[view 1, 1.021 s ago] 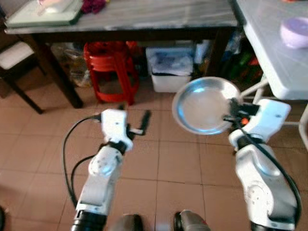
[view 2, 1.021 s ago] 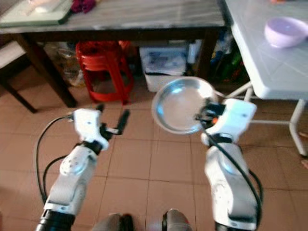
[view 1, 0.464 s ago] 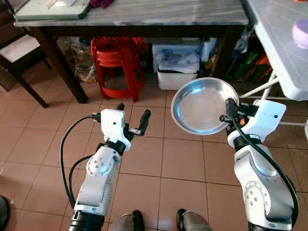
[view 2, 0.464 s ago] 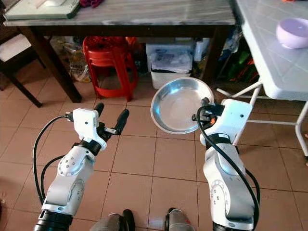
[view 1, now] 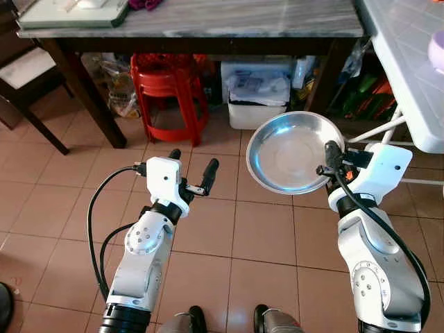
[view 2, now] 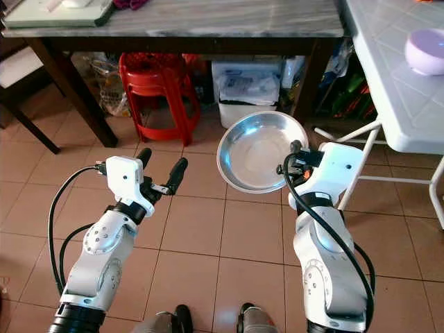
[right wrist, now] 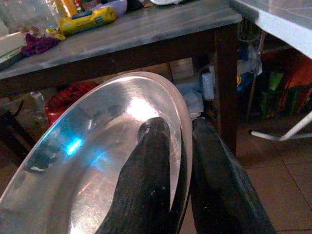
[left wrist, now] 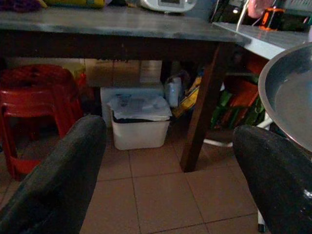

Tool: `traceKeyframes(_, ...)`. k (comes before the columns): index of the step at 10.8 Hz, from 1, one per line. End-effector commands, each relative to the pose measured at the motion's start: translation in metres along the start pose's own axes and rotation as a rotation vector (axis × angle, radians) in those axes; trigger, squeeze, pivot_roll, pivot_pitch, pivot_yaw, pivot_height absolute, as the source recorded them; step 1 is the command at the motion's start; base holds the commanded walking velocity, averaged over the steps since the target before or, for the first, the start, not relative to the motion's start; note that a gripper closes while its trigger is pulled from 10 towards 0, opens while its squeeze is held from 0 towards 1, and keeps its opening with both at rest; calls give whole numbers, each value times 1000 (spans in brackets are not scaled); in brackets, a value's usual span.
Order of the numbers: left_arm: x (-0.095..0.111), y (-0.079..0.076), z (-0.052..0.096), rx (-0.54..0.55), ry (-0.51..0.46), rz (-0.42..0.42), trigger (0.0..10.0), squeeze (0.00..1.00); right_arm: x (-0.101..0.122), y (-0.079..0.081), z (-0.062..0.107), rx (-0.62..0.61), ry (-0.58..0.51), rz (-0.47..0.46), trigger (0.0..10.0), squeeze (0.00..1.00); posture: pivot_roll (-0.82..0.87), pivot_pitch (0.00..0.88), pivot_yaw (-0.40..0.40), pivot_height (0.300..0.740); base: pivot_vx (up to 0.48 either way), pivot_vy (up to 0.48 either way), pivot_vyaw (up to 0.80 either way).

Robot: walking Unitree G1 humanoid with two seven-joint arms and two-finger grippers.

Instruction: Setting the table

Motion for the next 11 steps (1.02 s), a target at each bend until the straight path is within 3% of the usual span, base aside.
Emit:
traceKeyframes(1,0,1,3,1,0,-6,10000,0,5,2,1,11,-24,3,10000,0,-212,203,51,740,296,0,0)
traceKeyframes(11,-2,1,3,-4,9,-14,10000,0,4,5,2,20,-20,2,10000,0,-214,208,55,740,332,0,0)
Point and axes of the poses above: a point about 5 cm out from each wrist's last joint towards the gripper, its own z axis pointing back from the gripper into the wrist, its own x axis along the axis of the wrist's last joint, y = z × x, the point moved 2 cm from there along -z, pointing out of the wrist towards the gripper, and after that the axes turned 15 degrees about z, right-handed, at the moved point
